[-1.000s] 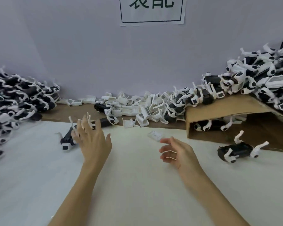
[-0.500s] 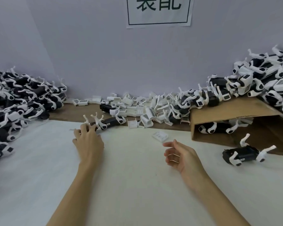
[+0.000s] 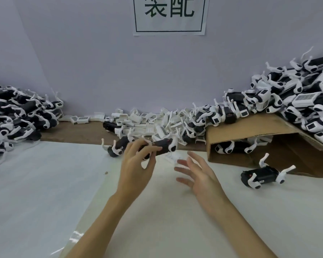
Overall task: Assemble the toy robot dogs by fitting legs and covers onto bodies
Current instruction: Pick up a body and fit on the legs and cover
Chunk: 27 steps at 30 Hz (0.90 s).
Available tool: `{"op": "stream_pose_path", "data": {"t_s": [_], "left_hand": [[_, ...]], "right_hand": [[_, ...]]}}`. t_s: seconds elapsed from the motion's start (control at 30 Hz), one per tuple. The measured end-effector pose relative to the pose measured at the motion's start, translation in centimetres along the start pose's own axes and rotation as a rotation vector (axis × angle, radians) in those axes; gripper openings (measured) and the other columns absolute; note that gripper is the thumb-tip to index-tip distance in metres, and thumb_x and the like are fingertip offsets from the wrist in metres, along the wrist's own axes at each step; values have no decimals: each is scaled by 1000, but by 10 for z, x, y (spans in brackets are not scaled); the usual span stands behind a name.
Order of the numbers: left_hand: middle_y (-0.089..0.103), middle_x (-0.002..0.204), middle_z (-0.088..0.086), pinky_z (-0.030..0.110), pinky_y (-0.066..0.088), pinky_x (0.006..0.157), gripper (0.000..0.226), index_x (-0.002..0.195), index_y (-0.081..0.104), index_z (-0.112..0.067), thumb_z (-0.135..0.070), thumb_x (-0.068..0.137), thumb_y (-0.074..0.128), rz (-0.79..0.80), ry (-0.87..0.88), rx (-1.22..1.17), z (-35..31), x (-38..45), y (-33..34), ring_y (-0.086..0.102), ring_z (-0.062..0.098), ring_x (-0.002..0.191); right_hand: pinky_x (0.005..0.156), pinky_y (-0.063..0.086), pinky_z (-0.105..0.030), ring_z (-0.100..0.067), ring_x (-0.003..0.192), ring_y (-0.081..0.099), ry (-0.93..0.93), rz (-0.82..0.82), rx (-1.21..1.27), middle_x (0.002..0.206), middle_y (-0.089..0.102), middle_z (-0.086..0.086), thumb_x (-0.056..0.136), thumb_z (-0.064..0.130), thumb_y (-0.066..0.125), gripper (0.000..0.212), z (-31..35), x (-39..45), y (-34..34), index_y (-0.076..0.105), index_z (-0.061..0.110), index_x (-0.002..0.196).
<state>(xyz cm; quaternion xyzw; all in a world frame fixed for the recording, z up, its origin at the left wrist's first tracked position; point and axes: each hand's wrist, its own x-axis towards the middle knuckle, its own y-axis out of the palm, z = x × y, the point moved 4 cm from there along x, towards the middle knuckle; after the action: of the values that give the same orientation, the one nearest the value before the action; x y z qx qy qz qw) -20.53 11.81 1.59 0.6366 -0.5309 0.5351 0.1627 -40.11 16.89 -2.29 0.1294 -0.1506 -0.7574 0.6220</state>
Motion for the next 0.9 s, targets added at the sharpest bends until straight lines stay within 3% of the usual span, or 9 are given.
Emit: {"op": "stream_pose_path", "data": {"t_s": [0.13,0.3,0.4,0.53,0.63,0.7,0.8,0.87,0.9], "left_hand": [[62,107,-7,13,46,78,29,109,83,-21,3,93,77,183,-49,-234,-23,-13,21,63,17,99],[65,106,-2,27,49,85,24,102,83,-23,-1,95,76,294,-138,-382,-22,-14,24,64,22,102],[62,115,-4,33,50,93,23,112,70,-25,-9,96,77,268,-217,-453,-17,-13,22,61,26,116],[50,133,-7,26,54,95,61,129,43,-29,-43,84,82,198,-501,-562,-8,-15,22,54,13,132],[59,136,-13,15,52,87,74,140,46,-40,-63,77,79,351,-663,-621,1,-16,25,66,5,114],[72,123,-4,18,54,81,70,140,56,-40,-68,79,75,483,-704,-654,4,-16,28,74,17,94],[76,110,1,35,56,83,59,138,61,-41,-56,84,80,534,-718,-738,10,-16,25,72,26,82],[69,128,-6,36,55,84,62,140,60,-48,-41,84,87,559,-713,-811,14,-13,19,69,30,82],[61,140,-7,40,55,86,68,143,57,-46,-35,84,89,587,-690,-843,14,-11,16,67,32,83]], "right_hand": [[100,57,-46,-25,127,66,-48,112,-45,133,70,-9,96,34,71,51,2,-2,3,58,15,142],[92,58,-36,-28,120,70,-3,67,18,127,72,-16,85,42,76,63,6,-1,-5,63,2,132],[91,58,-32,-29,119,71,27,47,53,125,74,-15,81,43,79,68,3,0,-5,63,0,131],[99,56,-33,-29,123,68,46,34,184,129,72,-18,89,39,73,61,3,-1,-1,65,-5,130],[109,52,-37,-32,129,64,50,70,231,135,68,-21,95,36,66,58,4,-2,2,62,-6,135],[98,58,-34,-36,123,67,48,96,144,133,69,-21,93,41,67,60,6,-5,4,61,0,136],[66,60,-27,-32,88,76,133,176,-78,112,76,-19,90,53,67,57,12,-10,2,59,20,136],[54,53,-24,-24,71,67,251,274,-5,102,72,-19,89,53,74,56,15,-13,-1,56,30,136],[54,51,-24,-23,71,63,288,335,64,103,68,-19,88,50,78,59,16,-15,-3,54,33,140]]}}
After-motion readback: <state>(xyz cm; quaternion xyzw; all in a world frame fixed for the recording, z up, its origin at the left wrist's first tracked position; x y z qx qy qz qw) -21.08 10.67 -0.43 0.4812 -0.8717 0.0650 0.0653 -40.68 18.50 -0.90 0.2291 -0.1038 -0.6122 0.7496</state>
